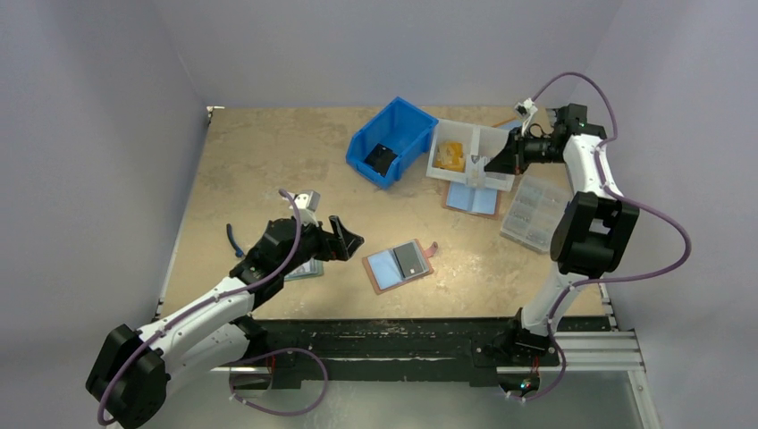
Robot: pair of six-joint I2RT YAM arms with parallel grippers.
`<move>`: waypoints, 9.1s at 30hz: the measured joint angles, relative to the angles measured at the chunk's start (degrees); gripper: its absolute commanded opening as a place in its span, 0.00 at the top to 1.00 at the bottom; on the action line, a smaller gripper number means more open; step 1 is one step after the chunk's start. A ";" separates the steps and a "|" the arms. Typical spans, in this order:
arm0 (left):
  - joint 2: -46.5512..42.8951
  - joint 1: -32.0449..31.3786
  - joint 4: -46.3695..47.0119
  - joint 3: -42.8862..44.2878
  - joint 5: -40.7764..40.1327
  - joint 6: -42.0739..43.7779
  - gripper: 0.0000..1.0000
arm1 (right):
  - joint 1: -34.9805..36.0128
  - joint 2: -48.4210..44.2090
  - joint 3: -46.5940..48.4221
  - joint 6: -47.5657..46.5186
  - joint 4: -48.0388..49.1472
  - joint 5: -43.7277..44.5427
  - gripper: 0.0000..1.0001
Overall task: Take the credit cards out of the card holder
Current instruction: Place the credit card in the storage box, then remove the credit card from the card holder.
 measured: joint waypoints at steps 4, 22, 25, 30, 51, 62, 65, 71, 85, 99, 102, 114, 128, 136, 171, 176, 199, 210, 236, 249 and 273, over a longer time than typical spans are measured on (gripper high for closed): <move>-0.35 0.00 -0.96 0.00 0.00 0.04 0.03 | -0.85 0.90 3.54 5.70 4.83 3.63 1.00; -1.55 0.00 -1.31 -0.24 -0.39 0.15 0.03 | -2.25 6.69 7.50 21.14 22.25 19.93 1.00; -1.31 0.00 -1.27 -0.33 -0.37 0.13 0.03 | -2.25 9.22 8.87 21.86 22.58 21.73 1.00; -0.94 0.00 -1.29 -0.33 -0.35 0.09 0.02 | -2.16 12.81 9.70 22.95 22.75 23.08 1.00; -1.27 0.00 -3.23 -0.33 -0.35 0.26 0.01 | -0.44 17.14 15.58 24.72 22.12 37.42 0.53; 2.73 0.00 -0.13 -0.33 4.33 -5.07 0.07 | -0.44 -4.24 0.04 18.29 23.02 27.06 0.44; 4.55 0.00 4.22 -0.39 7.32 -8.13 0.10 | -0.44 -11.96 -6.25 15.76 23.32 21.14 0.44; 11.02 0.00 12.72 -0.74 13.29 -14.27 0.16 | 0.17 -21.99 -14.64 4.02 15.67 6.80 0.47; 21.73 -5.99 28.68 -2.82 16.44 -24.50 0.18 | 21.07 -24.85 -34.56 -15.74 4.28 -1.60 0.63; 17.27 -6.47 23.06 -2.78 10.10 -22.34 0.18 | 23.39 -30.42 -41.57 -6.69 20.28 7.13 0.62; 17.31 -6.78 23.28 -2.80 10.05 -22.38 0.18 | 23.54 -30.62 -42.36 -6.25 21.20 8.00 0.62; 18.29 -8.17 25.55 -2.82 9.68 -22.93 0.18 | 24.59 -31.17 -43.65 -4.72 23.78 8.52 0.74; 20.63 -8.66 28.57 -4.09 7.98 -23.65 0.18 | 29.62 -29.59 -44.19 -3.50 25.31 11.23 0.87; 22.84 -8.92 32.00 -5.05 7.76 -24.87 0.18 | 30.75 -29.03 -44.19 -3.28 25.33 12.57 0.91; 38.66 -12.11 44.81 -4.96 6.23 -30.99 0.38 | 38.01 -18.49 -43.08 9.03 30.95 24.15 0.98; 39.39 -12.70 43.63 -3.69 5.97 -30.99 0.46 | 39.04 -17.44 -42.42 9.60 31.26 26.10 0.99; 43.06 -13.68 31.71 3.39 4.13 -30.97 0.57 | 40.87 -15.17 -41.66 10.71 31.82 29.40 0.99; 43.80 -13.86 30.56 3.89 3.67 -30.97 0.64 | 42.29 -14.08 -40.46 10.84 31.82 30.64 0.99; 45.38 -13.90 31.50 3.41 1.57 -32.59 0.97 | 46.49 -10.40 -34.95 6.86 26.03 33.75 1.00; 45.40 -13.14 39.17 -1.16 1.90 -33.40 1.00 | 47.01 -9.97 -34.84 9.57 26.77 33.86 0.82; 33.99 -11.17 30.75 -2.56 6.14 -9.09 1.00 | 38.49 -18.18 -34.99 2.56 21.57 21.59 0.24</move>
